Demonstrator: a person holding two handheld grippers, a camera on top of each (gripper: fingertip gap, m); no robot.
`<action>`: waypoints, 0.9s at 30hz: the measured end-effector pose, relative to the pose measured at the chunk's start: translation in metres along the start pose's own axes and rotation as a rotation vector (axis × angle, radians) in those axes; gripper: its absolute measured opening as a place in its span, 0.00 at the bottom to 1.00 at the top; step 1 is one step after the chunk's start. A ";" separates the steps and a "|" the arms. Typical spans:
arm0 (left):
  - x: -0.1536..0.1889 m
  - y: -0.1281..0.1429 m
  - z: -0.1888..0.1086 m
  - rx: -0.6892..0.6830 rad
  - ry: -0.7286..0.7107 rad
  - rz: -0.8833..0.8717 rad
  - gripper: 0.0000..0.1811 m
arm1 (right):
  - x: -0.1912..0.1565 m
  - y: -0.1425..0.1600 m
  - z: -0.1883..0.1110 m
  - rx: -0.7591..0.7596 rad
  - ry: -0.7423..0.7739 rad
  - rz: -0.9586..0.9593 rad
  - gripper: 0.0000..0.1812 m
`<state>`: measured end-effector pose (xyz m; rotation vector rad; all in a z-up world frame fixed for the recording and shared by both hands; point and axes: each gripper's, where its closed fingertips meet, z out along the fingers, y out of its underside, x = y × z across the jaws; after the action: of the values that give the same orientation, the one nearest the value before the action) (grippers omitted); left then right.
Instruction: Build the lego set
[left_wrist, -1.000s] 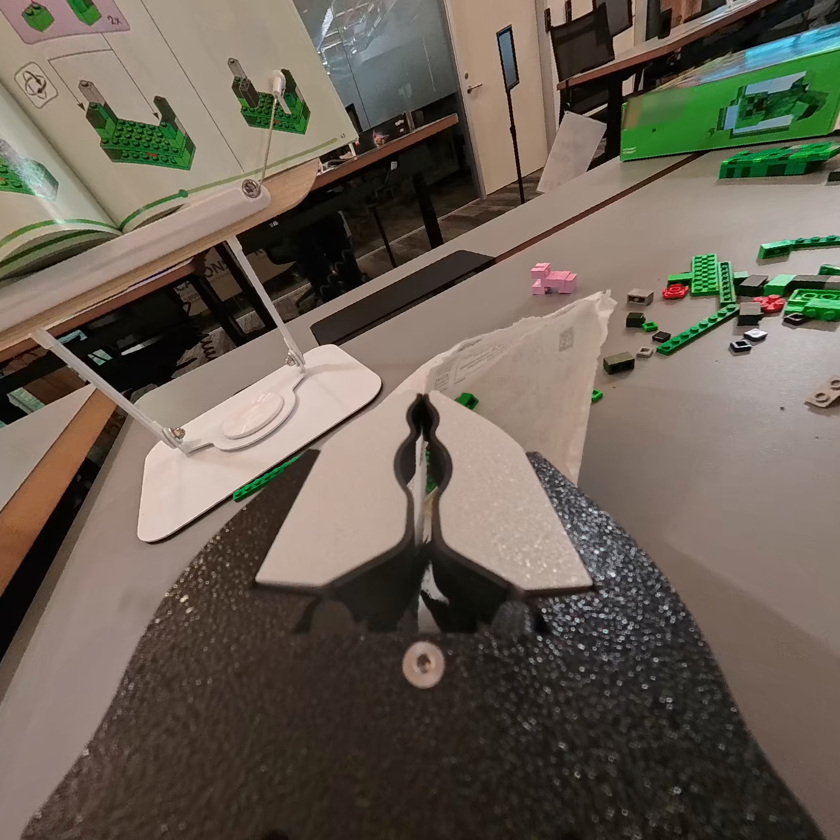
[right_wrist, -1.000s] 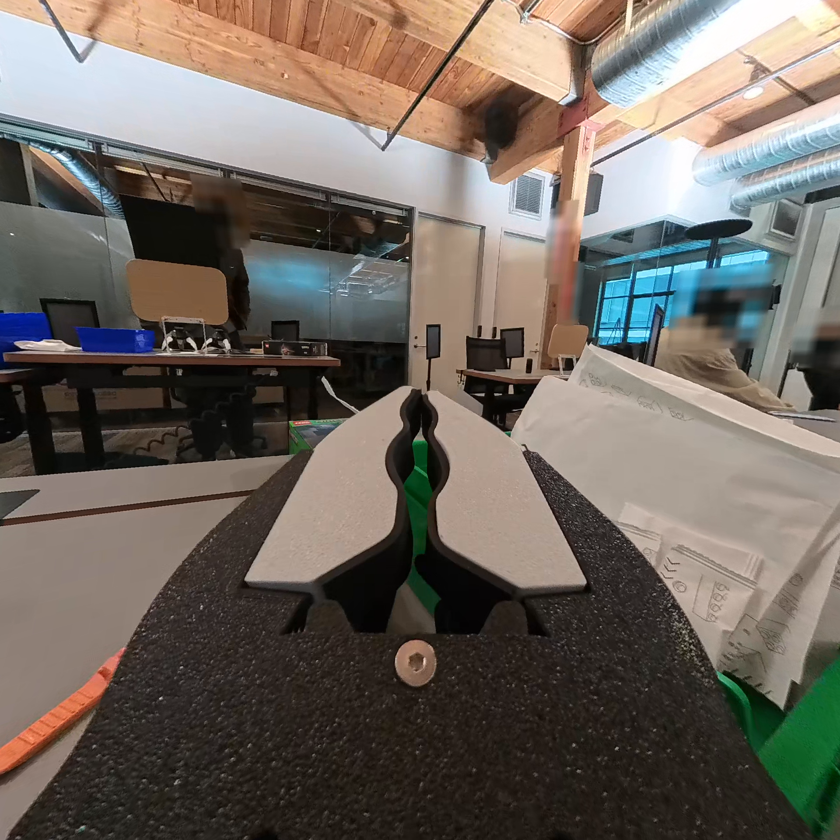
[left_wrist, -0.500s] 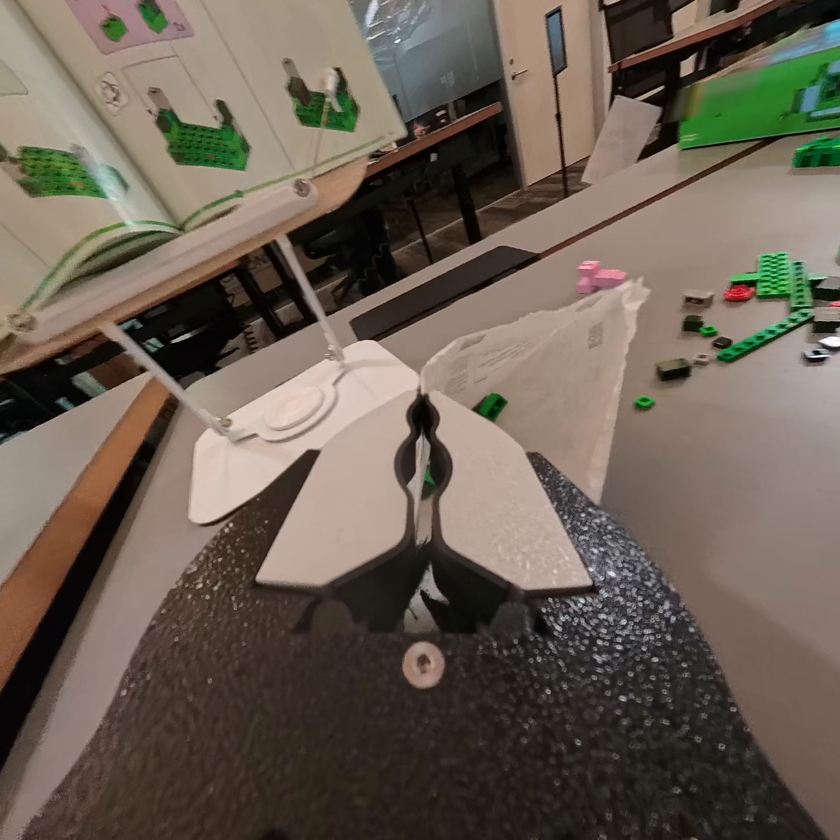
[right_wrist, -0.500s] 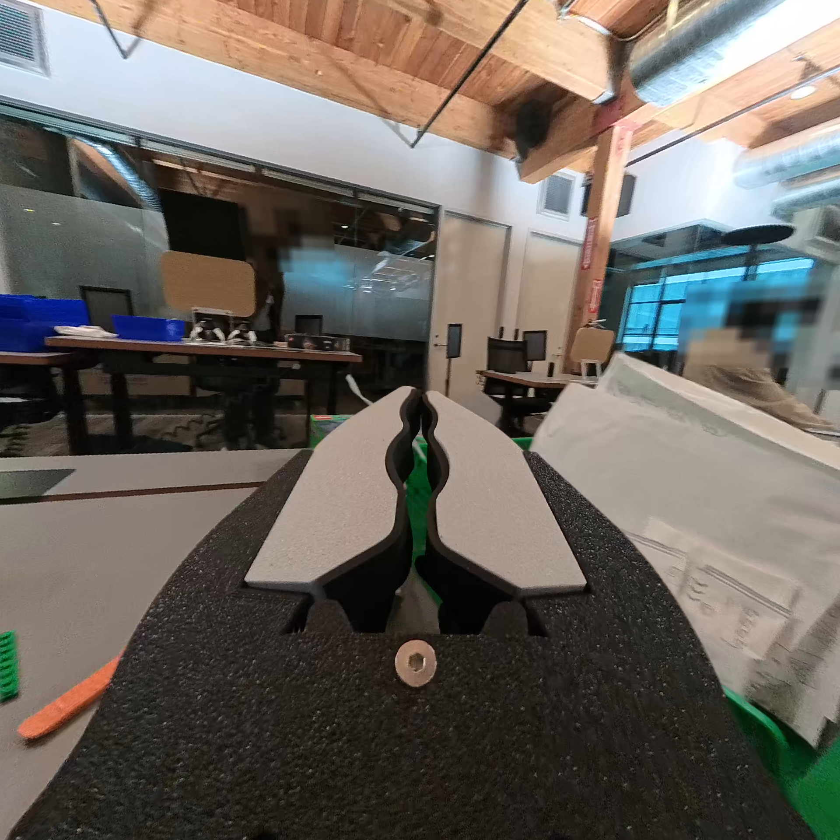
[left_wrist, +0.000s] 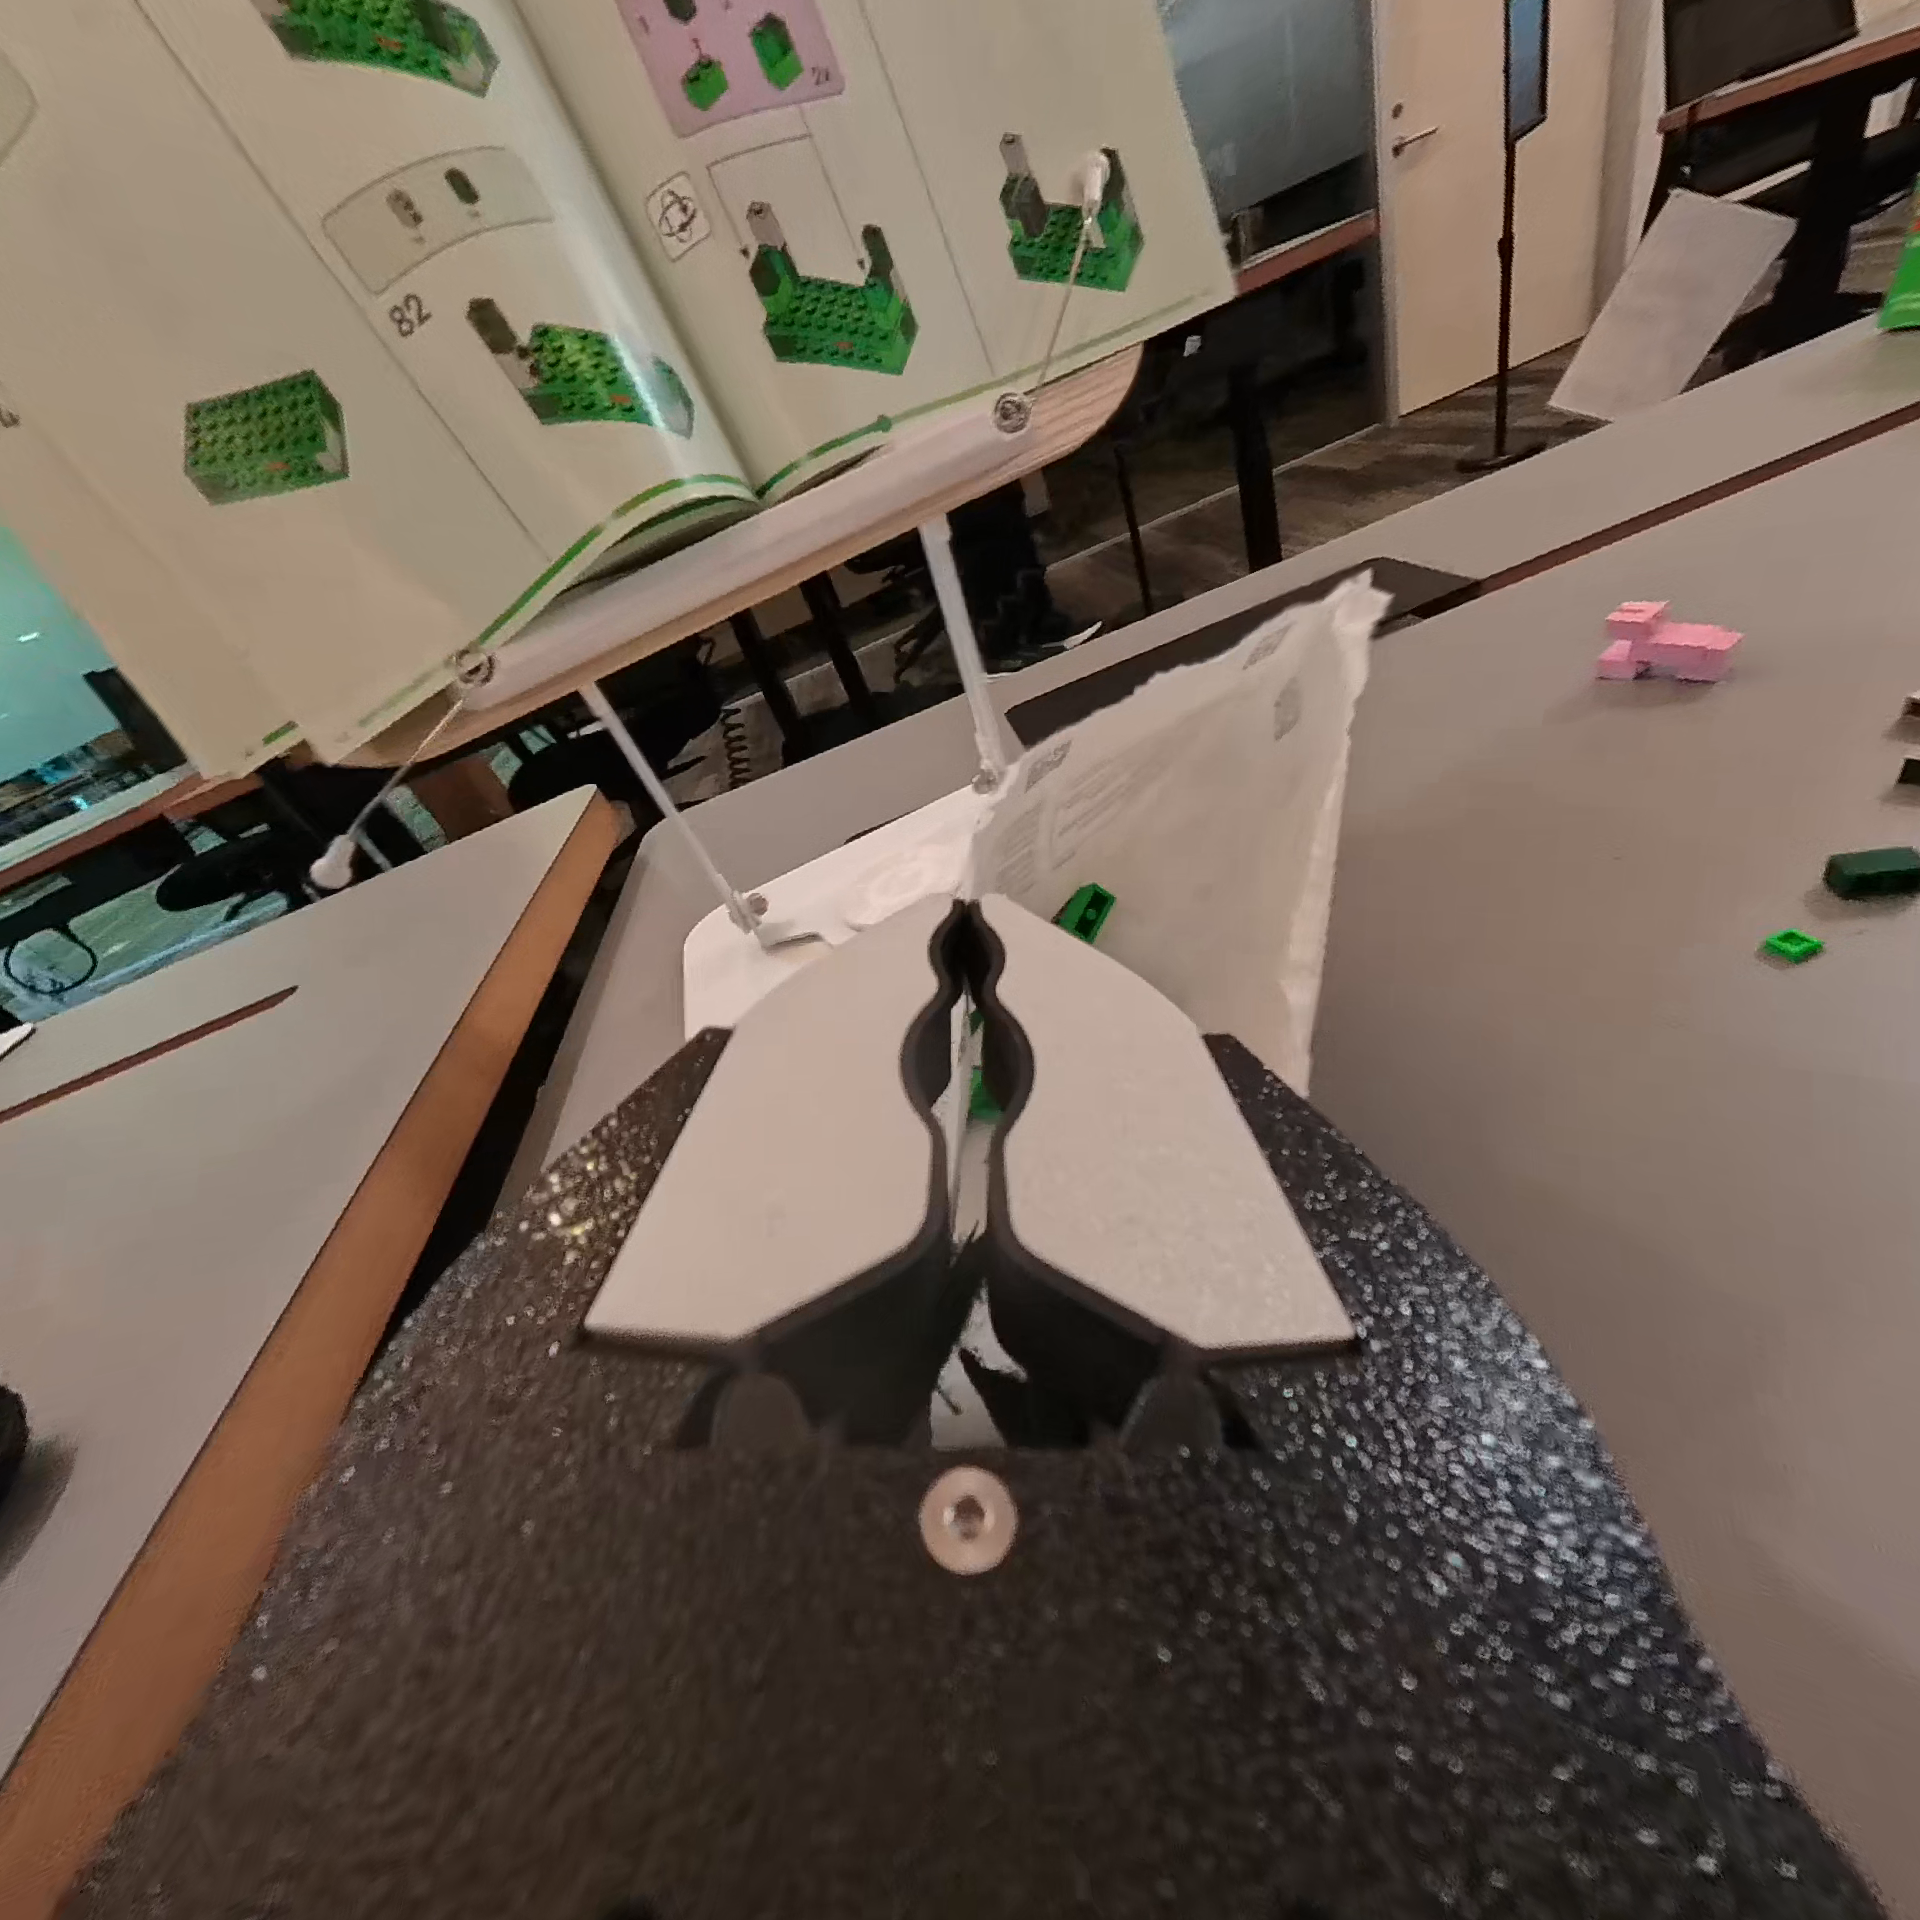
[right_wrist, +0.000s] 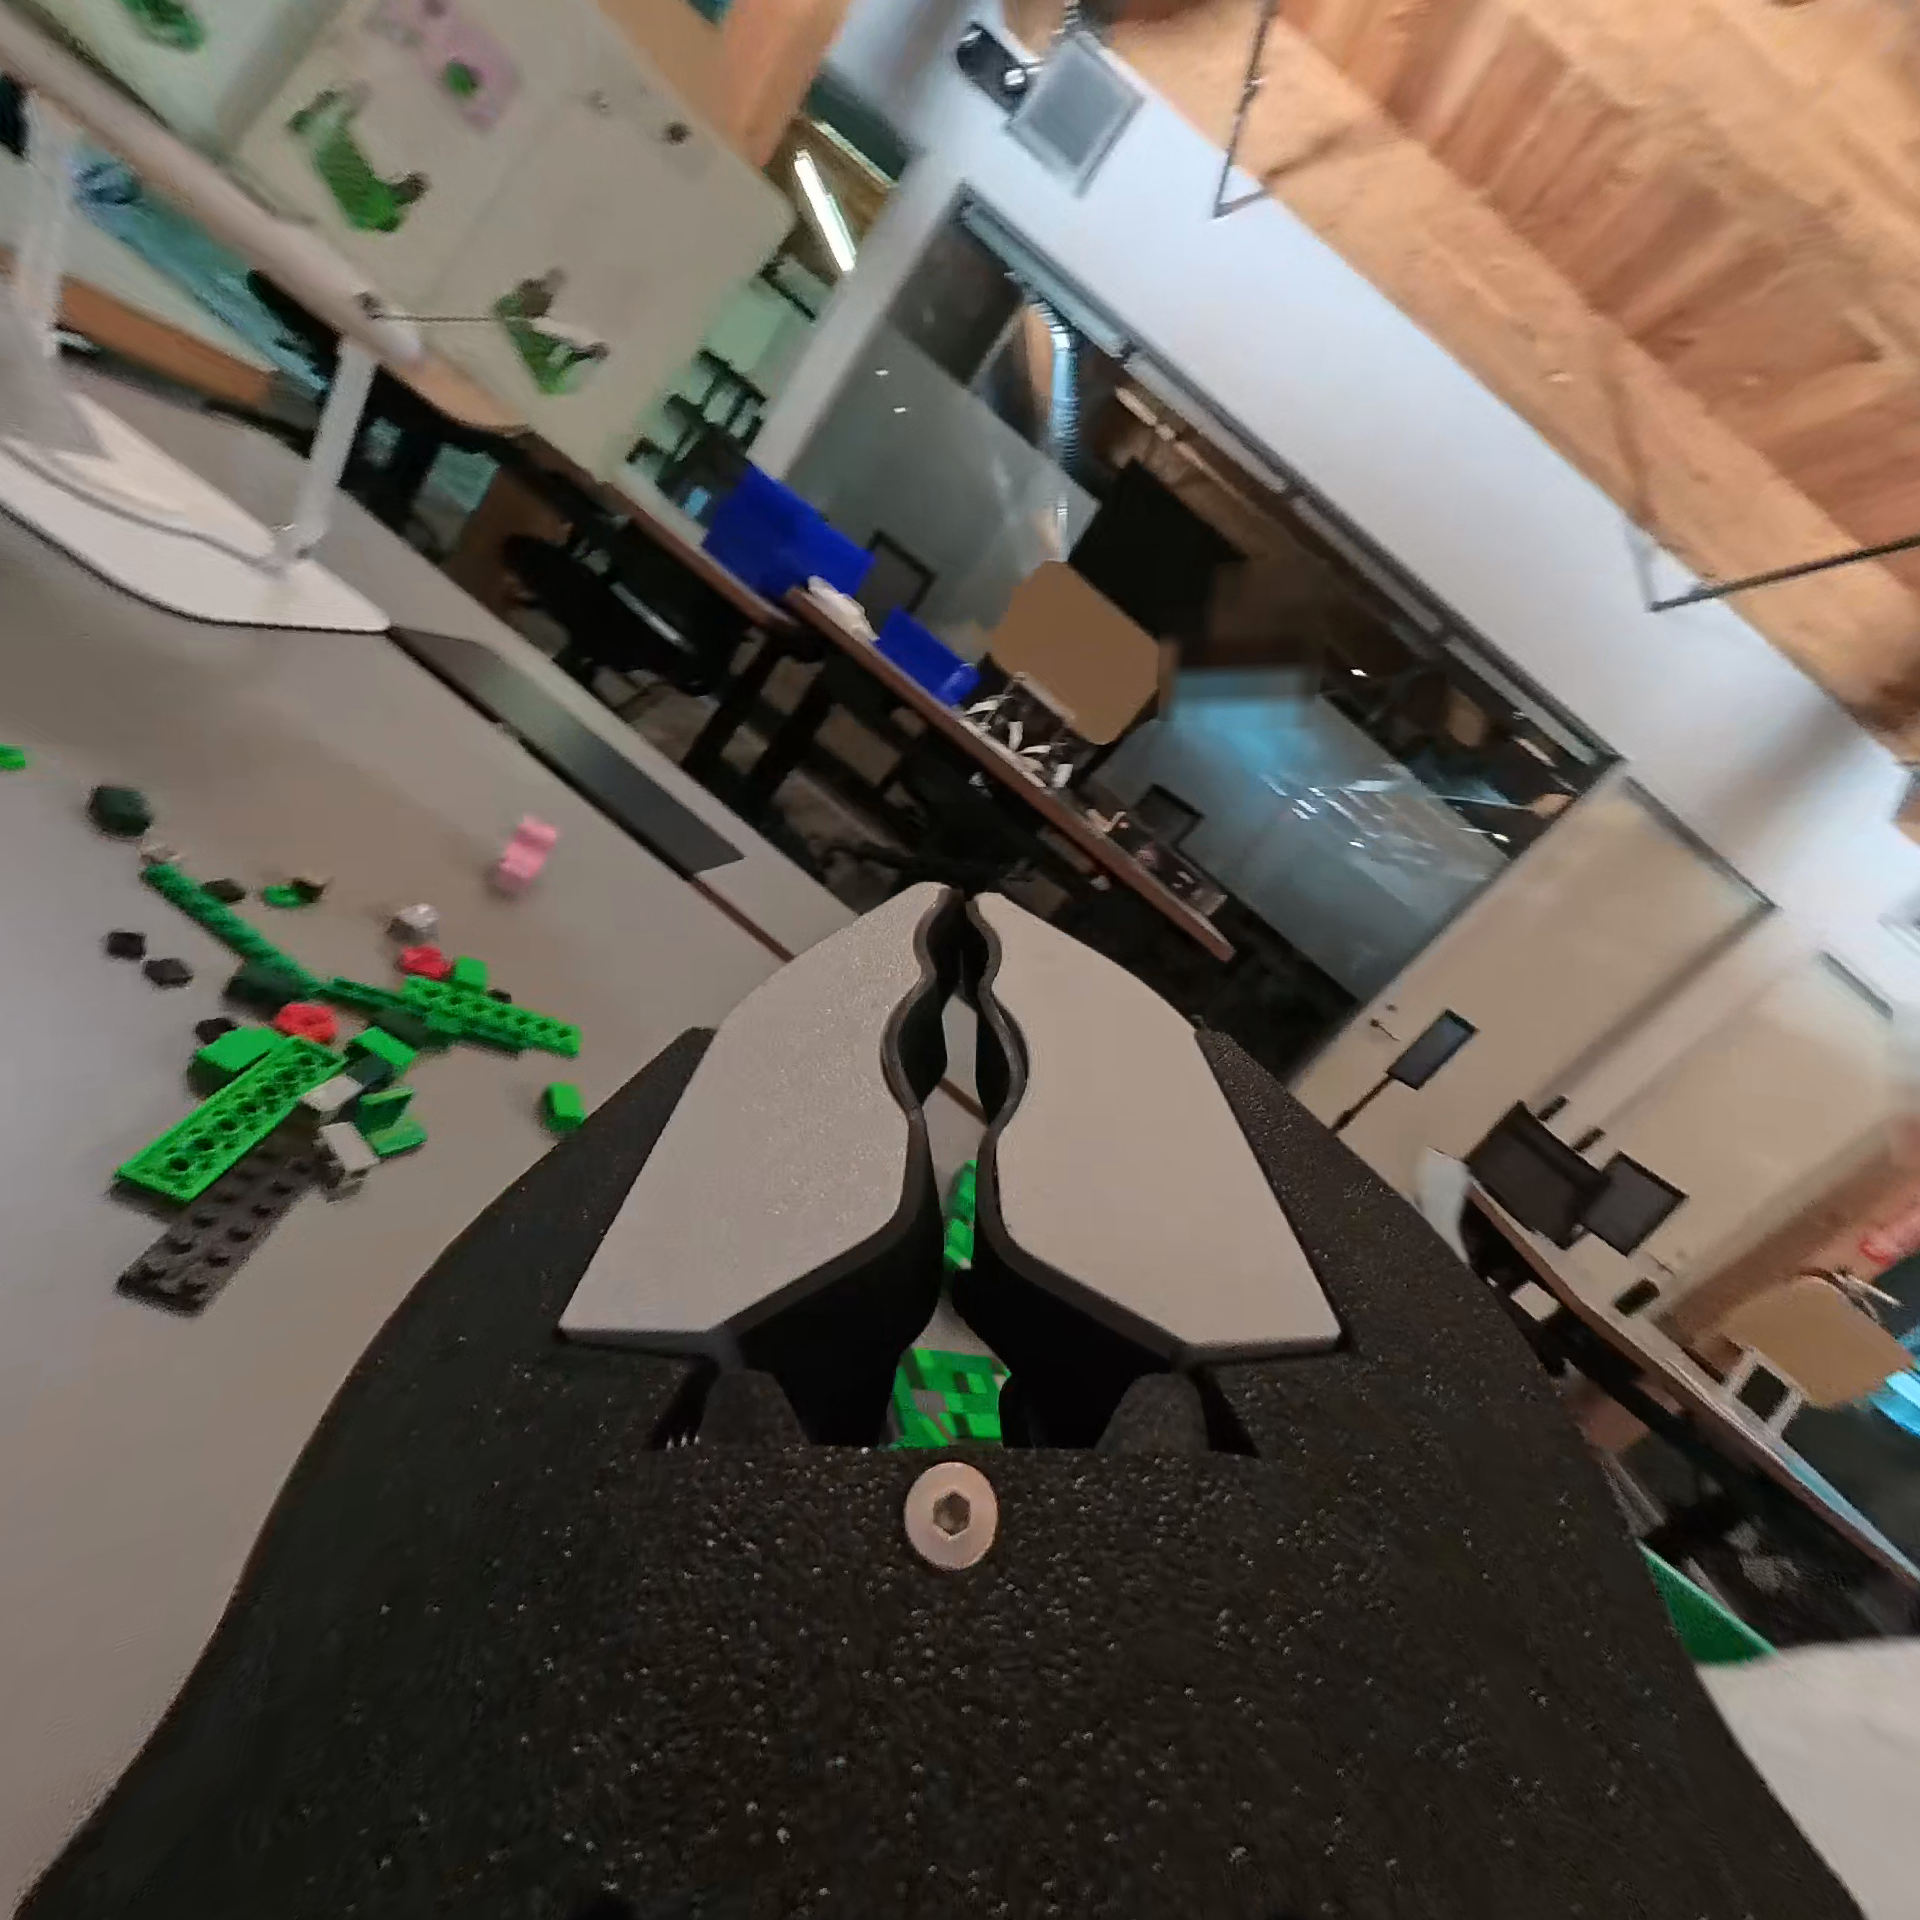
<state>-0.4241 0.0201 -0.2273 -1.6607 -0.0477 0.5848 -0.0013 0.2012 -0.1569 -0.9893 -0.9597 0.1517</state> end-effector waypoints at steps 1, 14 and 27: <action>0.005 -0.001 0.000 0.000 0.013 0.009 0.00 | -0.007 0.001 0.003 -0.004 -0.028 -0.006 0.00; 0.054 -0.004 0.001 -0.001 0.171 0.116 0.00 | -0.033 0.022 0.015 -0.052 -0.098 0.002 0.00; 0.070 -0.001 0.001 -0.023 0.257 0.103 0.00 | -0.041 0.027 0.018 -0.056 -0.110 -0.004 0.00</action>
<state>-0.3637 0.0465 -0.2507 -1.7563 0.2194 0.4454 -0.0308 0.2074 -0.1993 -1.0388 -1.0709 0.1780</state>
